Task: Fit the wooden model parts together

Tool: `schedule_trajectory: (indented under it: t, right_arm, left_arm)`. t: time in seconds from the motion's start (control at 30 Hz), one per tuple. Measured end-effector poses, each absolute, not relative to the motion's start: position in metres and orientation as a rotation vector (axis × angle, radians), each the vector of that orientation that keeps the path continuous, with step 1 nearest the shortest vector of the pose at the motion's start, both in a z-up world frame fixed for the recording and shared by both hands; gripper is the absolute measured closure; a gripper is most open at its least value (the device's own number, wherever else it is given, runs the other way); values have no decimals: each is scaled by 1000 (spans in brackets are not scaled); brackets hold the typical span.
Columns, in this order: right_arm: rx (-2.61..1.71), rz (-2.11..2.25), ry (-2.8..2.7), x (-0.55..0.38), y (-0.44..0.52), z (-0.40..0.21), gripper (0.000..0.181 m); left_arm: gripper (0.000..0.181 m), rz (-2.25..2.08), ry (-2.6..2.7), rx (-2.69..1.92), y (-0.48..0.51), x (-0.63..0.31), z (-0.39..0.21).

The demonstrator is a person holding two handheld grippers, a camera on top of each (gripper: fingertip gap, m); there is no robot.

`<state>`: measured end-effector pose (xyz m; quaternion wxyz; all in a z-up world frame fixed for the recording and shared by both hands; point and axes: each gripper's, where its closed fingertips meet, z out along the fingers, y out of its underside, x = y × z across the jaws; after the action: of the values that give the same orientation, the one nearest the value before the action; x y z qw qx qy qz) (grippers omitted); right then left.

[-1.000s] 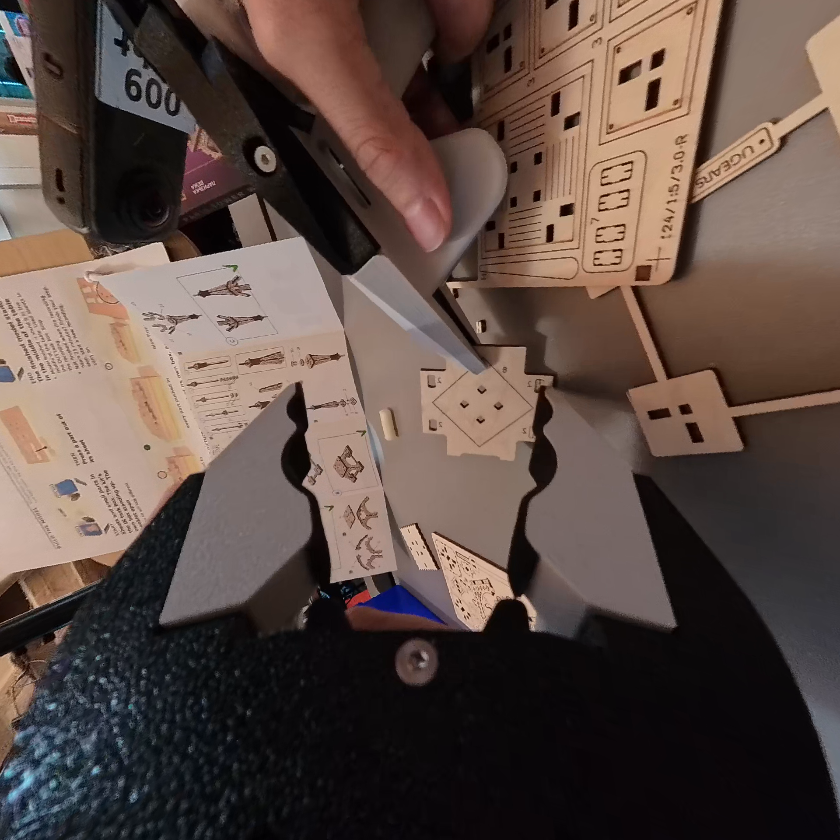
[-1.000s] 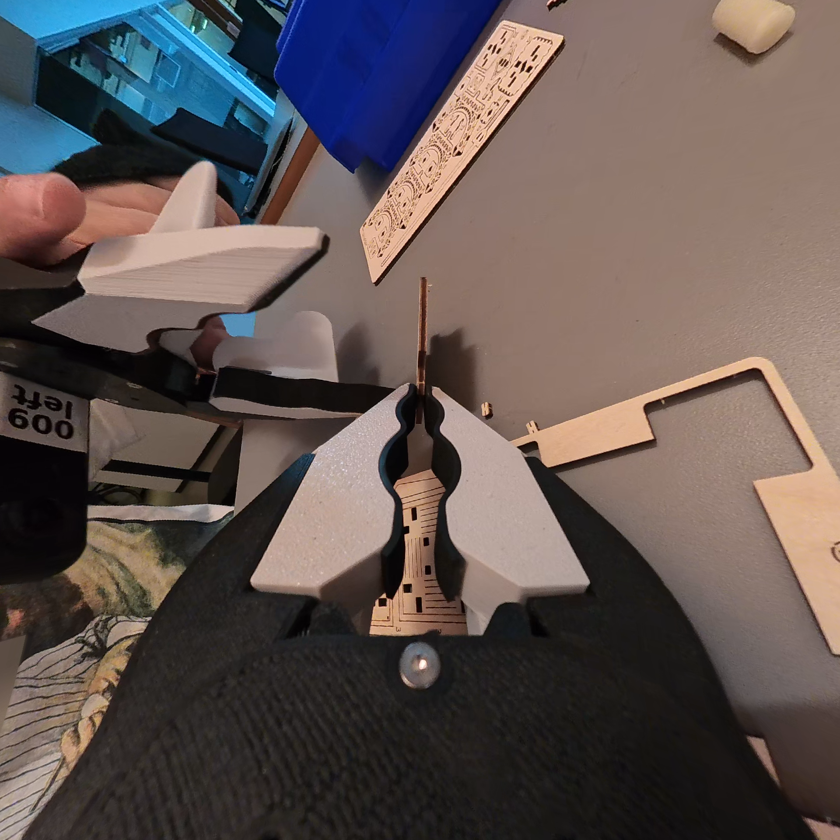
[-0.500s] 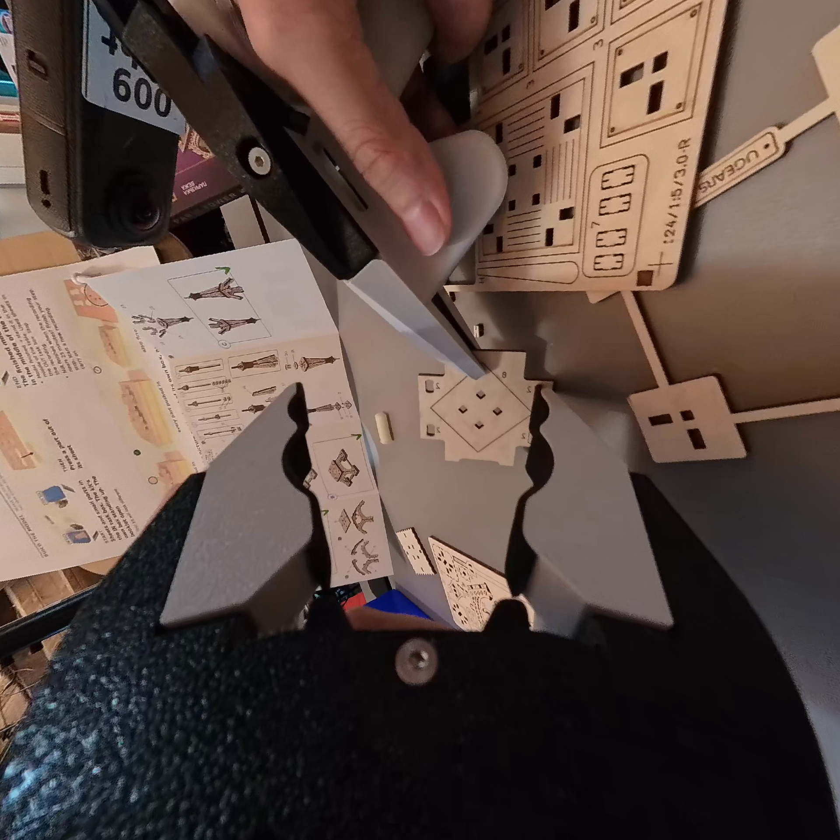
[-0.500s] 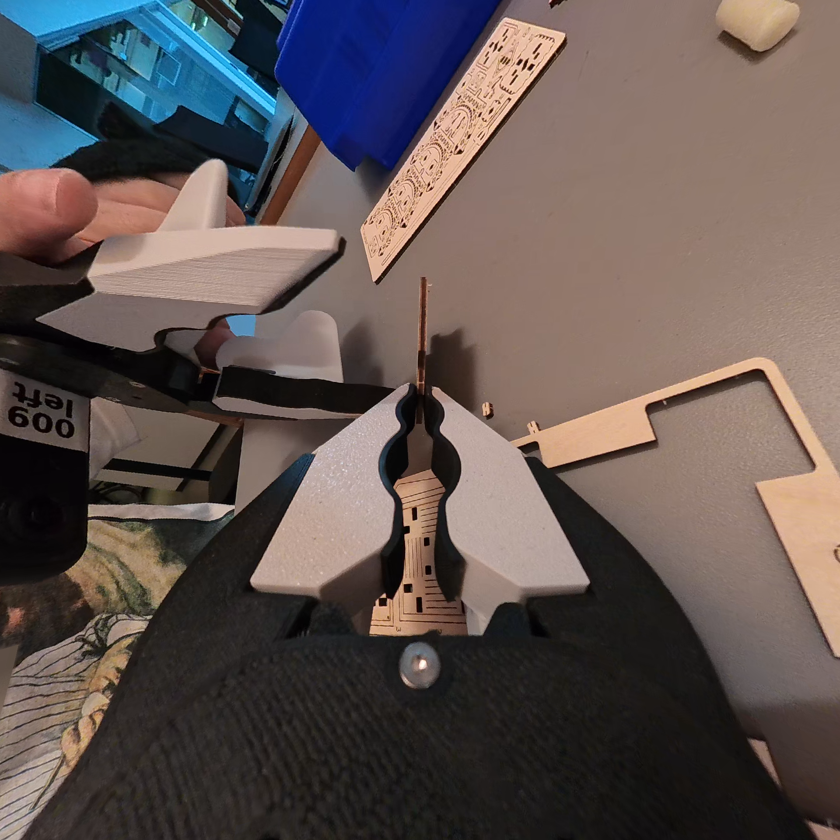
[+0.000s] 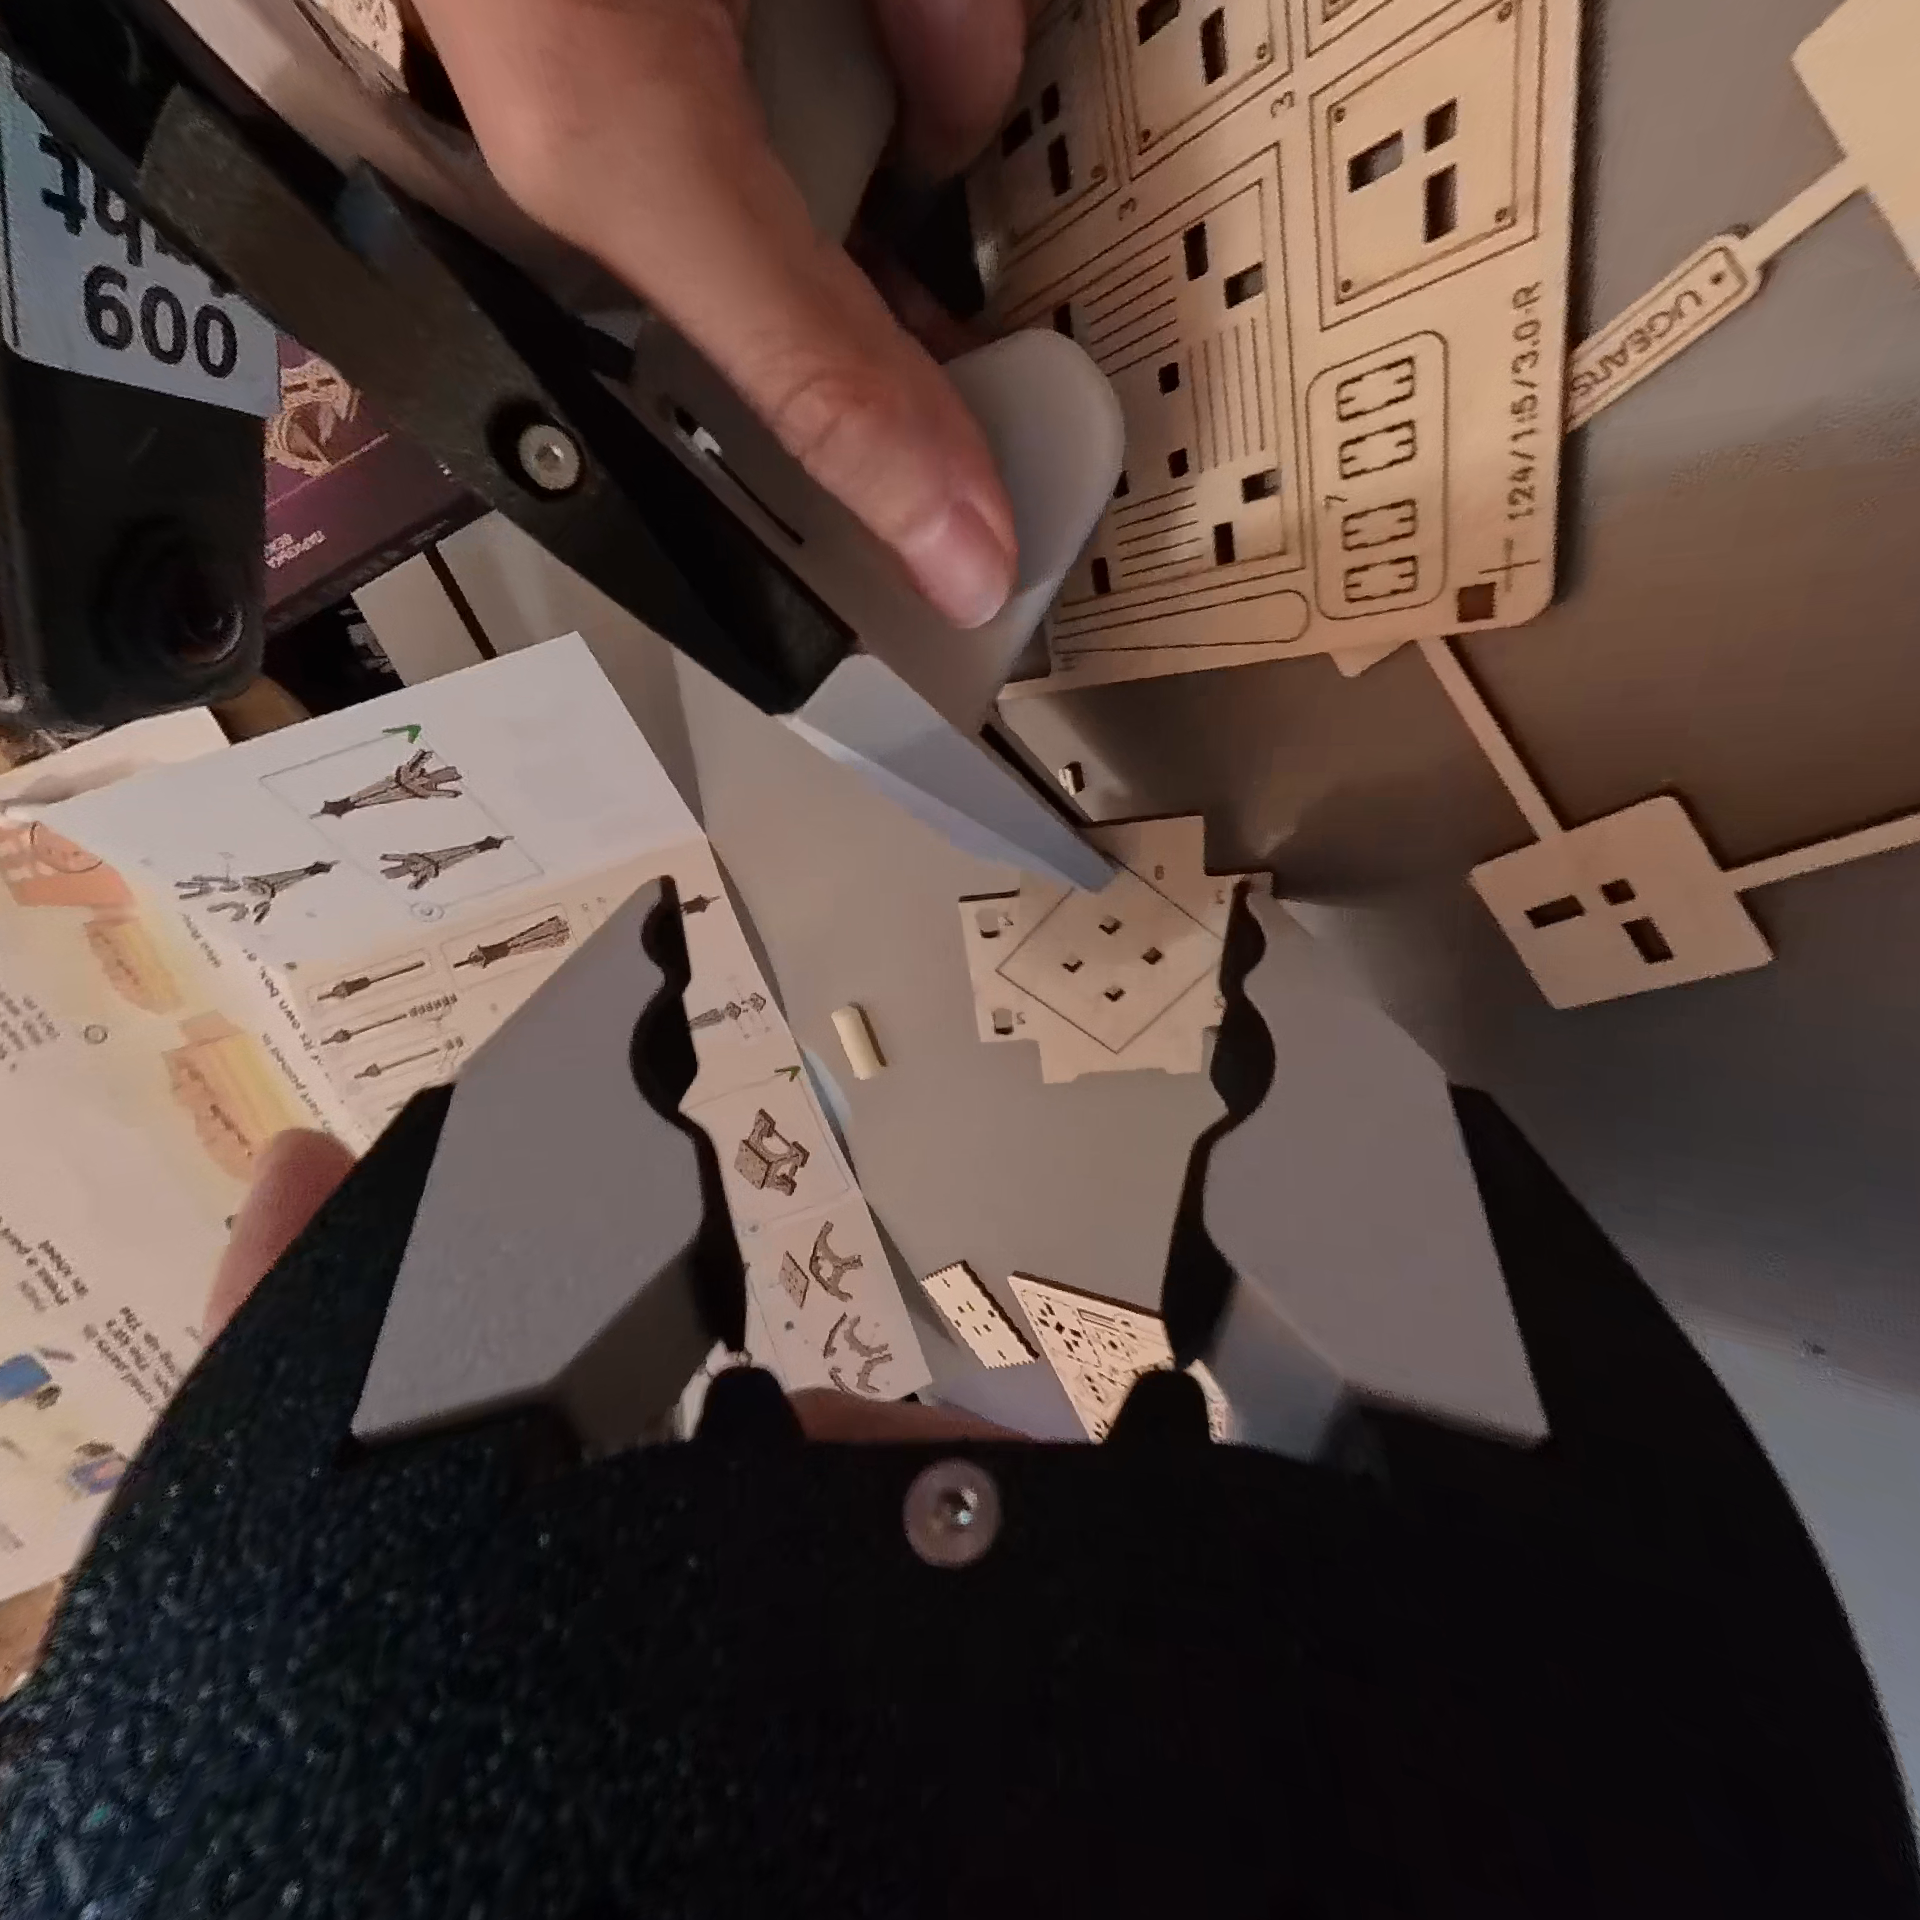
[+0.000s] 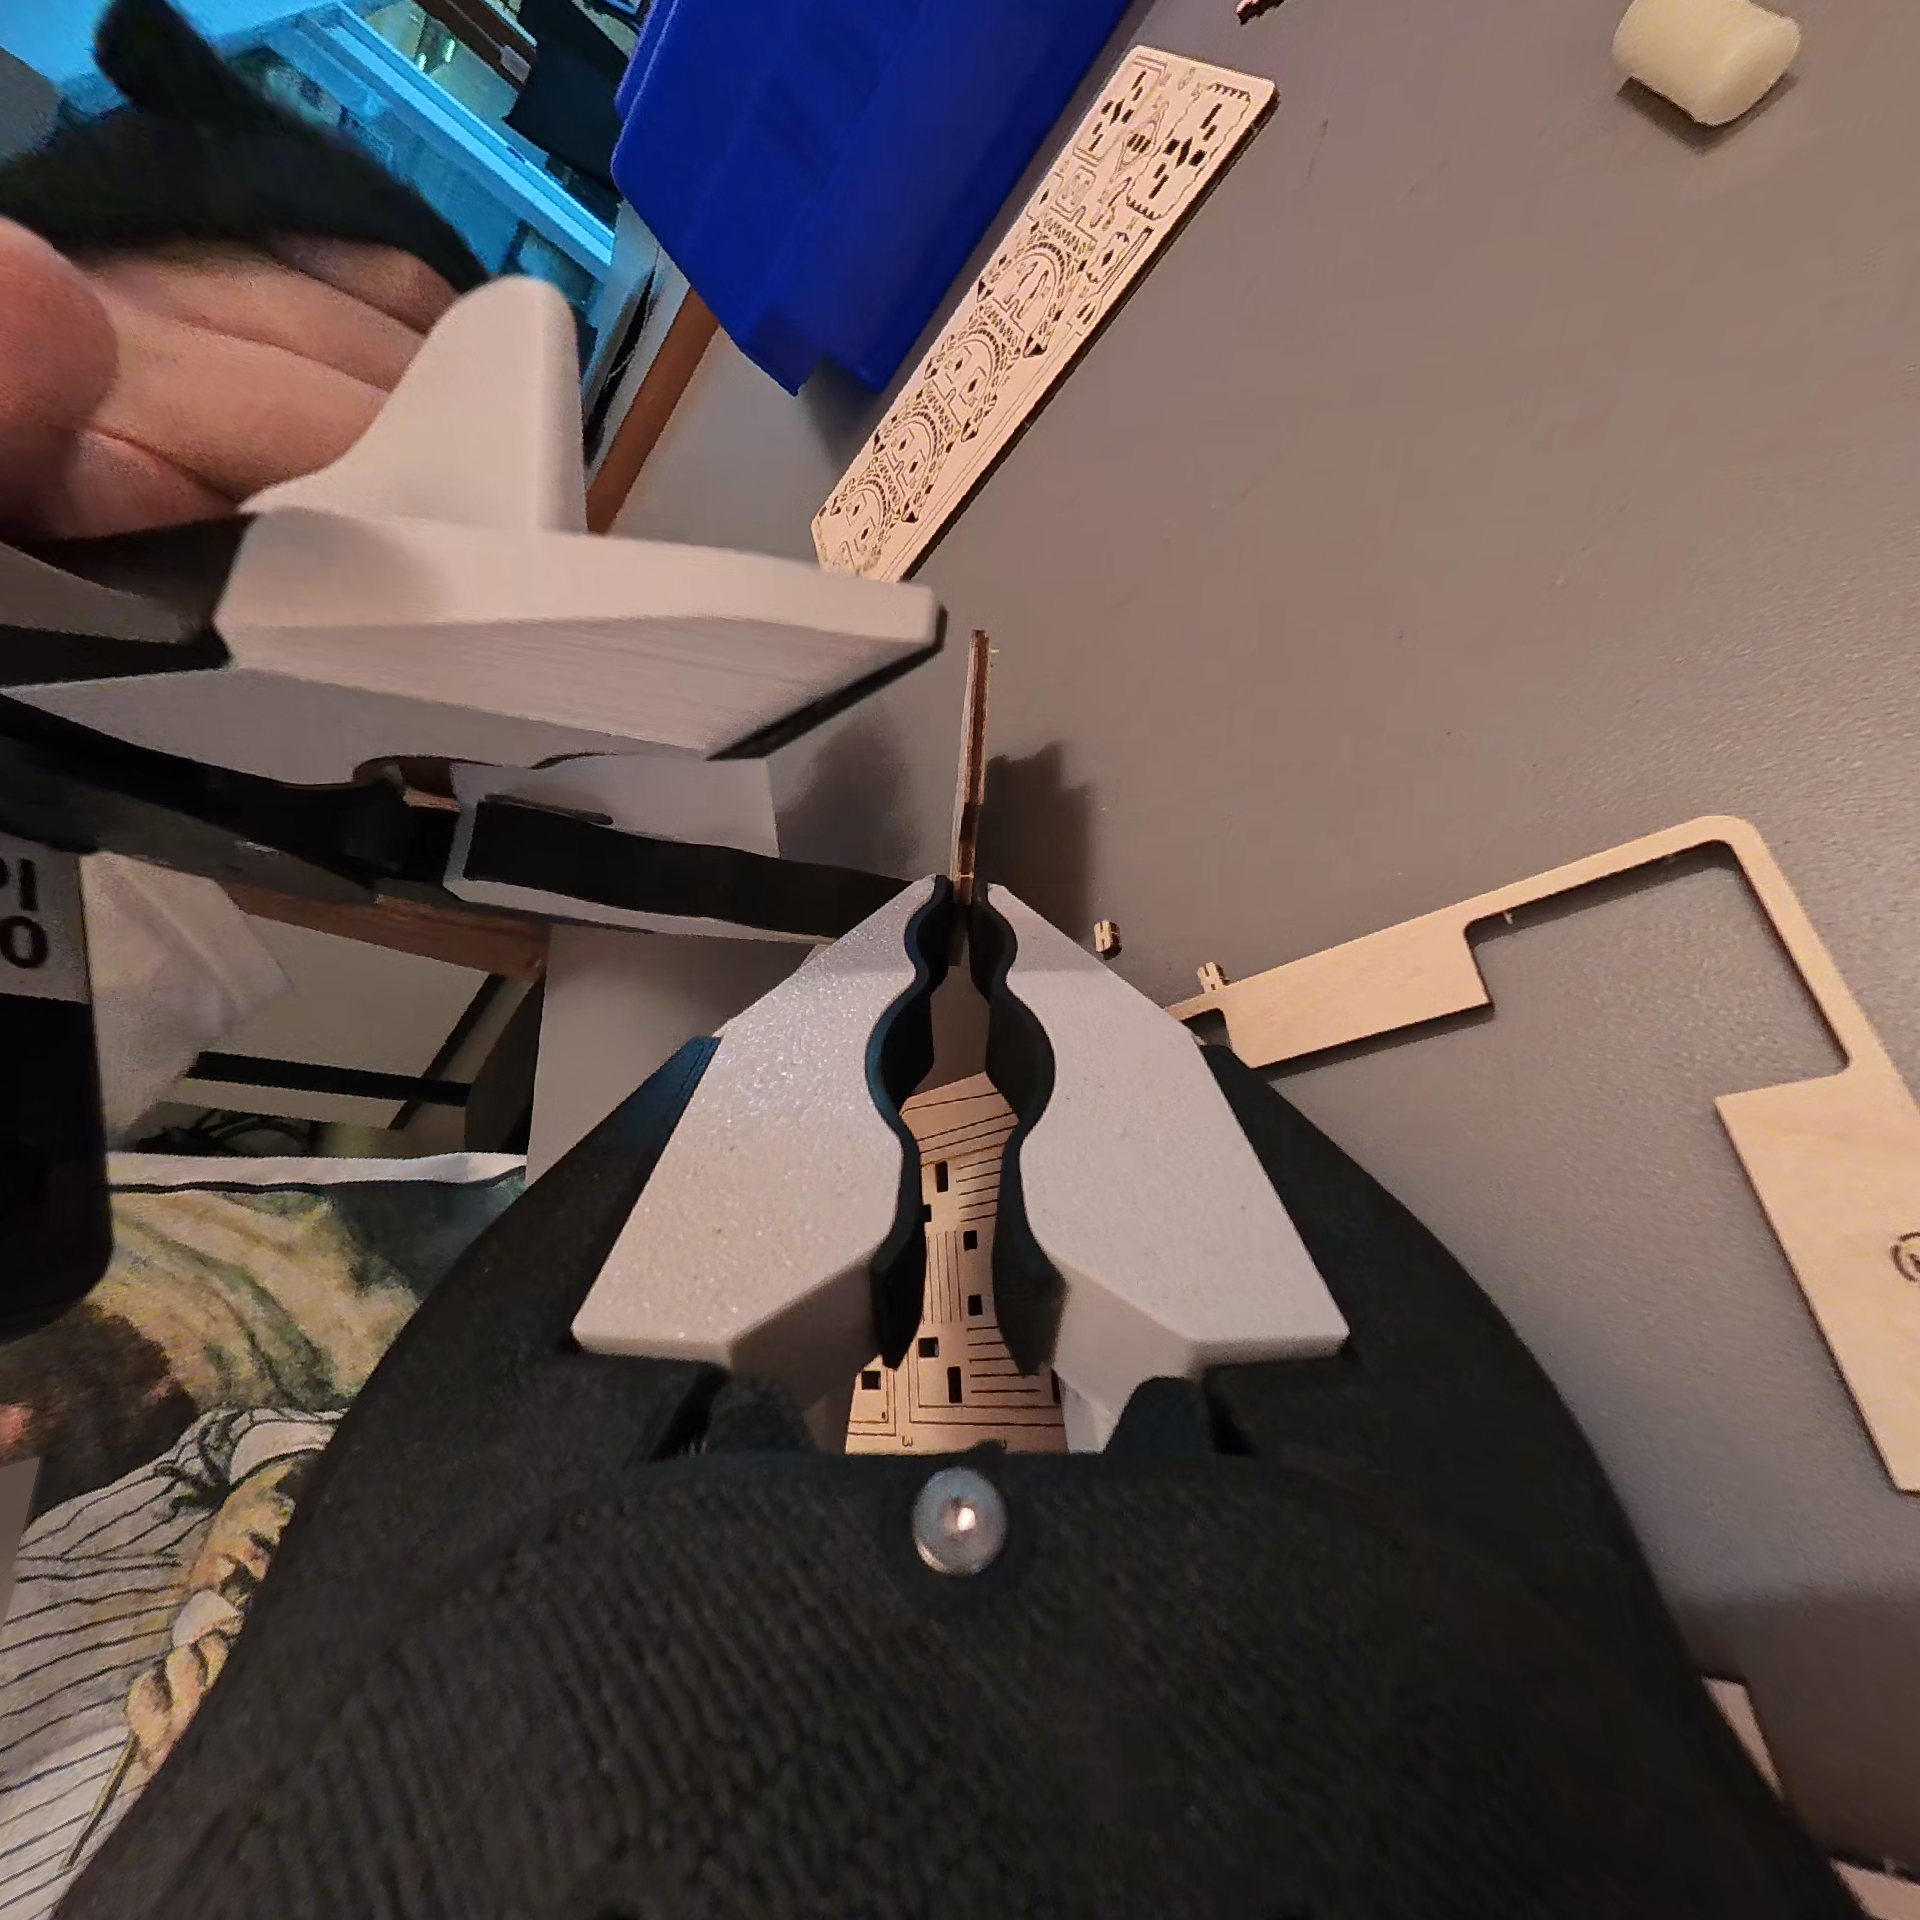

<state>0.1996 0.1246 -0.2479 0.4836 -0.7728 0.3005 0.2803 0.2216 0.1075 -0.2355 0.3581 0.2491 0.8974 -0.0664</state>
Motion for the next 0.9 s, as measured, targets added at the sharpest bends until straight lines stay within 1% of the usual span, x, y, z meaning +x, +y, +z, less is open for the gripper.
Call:
schedule_trajectory:
  t: [0.03,0.23,0.27,0.37,0.4,0.57,0.67,0.77,0.8,0.9]
  right_arm:
    - [-1882,682,733,200,125,-248,180]
    - [-1881,678,740,201,125,-248,180]
    - [-1880,677,742,201,125,-248,180]
    - [-1879,677,744,201,125,-248,180]
    - [-1879,677,744,201,125,-248,180]
    - [-1879,675,750,201,125,-249,180]
    - [-1879,675,750,201,125,-249,180]
    - [-1879,674,751,202,125,-249,180]
    - [-1880,673,752,202,125,-249,180]
    - [-1880,673,751,202,125,-249,180]
  left_arm:
    - [78,-168,2325,646,106,223,-235]
    - [81,-184,2404,728,104,223,-241]
    - [83,-192,2427,722,105,223,-242]
    - [102,-121,2450,785,107,215,-248]
    - [104,-105,2442,808,107,213,-248]
    - [98,-188,2514,748,108,218,-249]
    - [99,-134,2513,776,107,217,-250]
    - [107,-111,2556,780,109,215,-252]
    - [113,-105,2567,793,110,213,-254]
    - [115,-121,2599,781,112,211,-255]
